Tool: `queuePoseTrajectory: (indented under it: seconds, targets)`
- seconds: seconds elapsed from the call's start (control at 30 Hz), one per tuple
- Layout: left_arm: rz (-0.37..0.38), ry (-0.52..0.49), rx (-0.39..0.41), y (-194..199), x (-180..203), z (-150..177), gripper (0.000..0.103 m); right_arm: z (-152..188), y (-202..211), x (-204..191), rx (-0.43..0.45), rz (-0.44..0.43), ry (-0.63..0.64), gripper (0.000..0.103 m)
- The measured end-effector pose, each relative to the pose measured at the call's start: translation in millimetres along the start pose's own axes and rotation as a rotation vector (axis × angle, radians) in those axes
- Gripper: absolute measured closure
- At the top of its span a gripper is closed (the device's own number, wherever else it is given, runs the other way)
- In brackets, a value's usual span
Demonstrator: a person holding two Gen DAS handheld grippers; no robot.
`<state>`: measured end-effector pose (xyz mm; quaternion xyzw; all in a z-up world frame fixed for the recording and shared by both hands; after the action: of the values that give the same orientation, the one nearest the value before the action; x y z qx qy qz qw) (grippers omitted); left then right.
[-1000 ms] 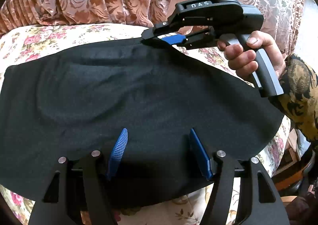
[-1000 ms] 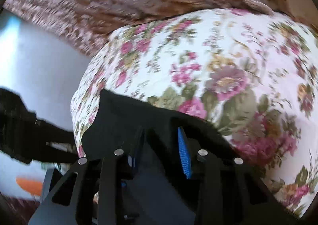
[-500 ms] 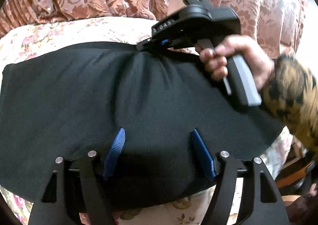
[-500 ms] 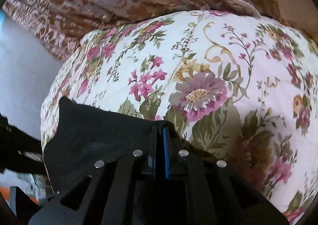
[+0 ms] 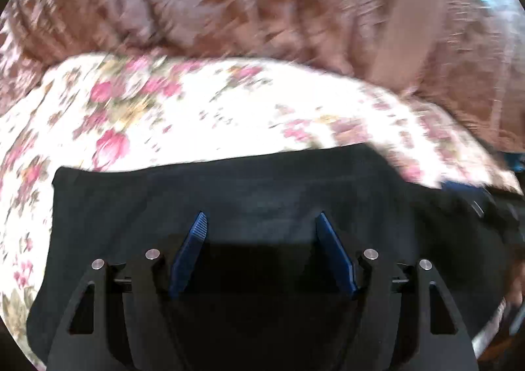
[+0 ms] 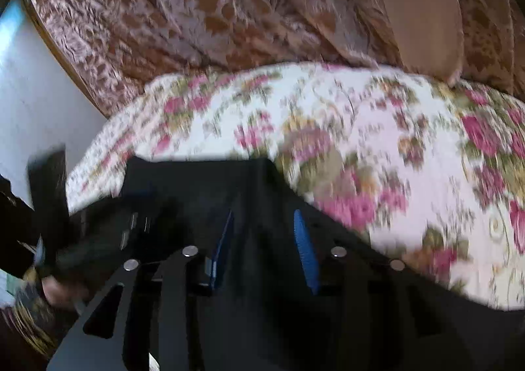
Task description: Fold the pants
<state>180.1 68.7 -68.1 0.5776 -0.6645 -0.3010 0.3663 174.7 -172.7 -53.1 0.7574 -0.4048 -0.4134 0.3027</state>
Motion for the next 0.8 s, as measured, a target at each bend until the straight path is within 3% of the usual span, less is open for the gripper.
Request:
queuePoseTrajectory:
  seconds: [0.07,0.1,0.23,0.27,0.33,0.5,0.8]
  targets:
    - [-0.023,0.022,-0.020,-14.6,-9.7,3.3,0.034,10.7,-12.6,10.1,-0.040,0.048,-0.024,0.068]
    - [-0.007,0.041,-0.024,-19.1,-13.3,6.3,0.034,15.3,-19.9,15.0,-0.056,0.082,-0.028,0.073]
    - [-0.012,0.044,-0.003,-13.2,-15.2,8.4,0.034,17.9,-12.1,11.3,-0.009,0.106,-0.026,0.071]
    - [-0.008,0.052,0.006,-7.5,-15.2,10.2,0.034,17.8,-6.4,7.8,0.013,0.126,-0.016,0.069]
    - [-0.006,0.072,0.021,-0.4,-18.0,13.1,0.034,19.1,11.1,-1.6,0.069,0.171,0.006,0.055]
    - [0.009,0.176,0.082,29.8,-33.5,27.8,0.034,27.3,48.8,-24.8,0.168,0.261,0.080,0.049]
    - [-0.014,0.313,0.129,81.2,-69.1,79.9,0.034,51.9,73.6,-50.0,0.217,0.334,0.155,0.035]
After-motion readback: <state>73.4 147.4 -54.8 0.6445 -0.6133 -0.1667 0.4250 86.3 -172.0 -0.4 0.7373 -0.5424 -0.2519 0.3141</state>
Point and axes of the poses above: each gripper's, at about its wrist camera, not at the fingertips, and y roughly against the way its jaws point, x to its right, z to its underside, the point moved 1 cm from there along -y, roughly the way its jaws point, and after that the axes turned 1 degree about y, right-handed, at the moved point
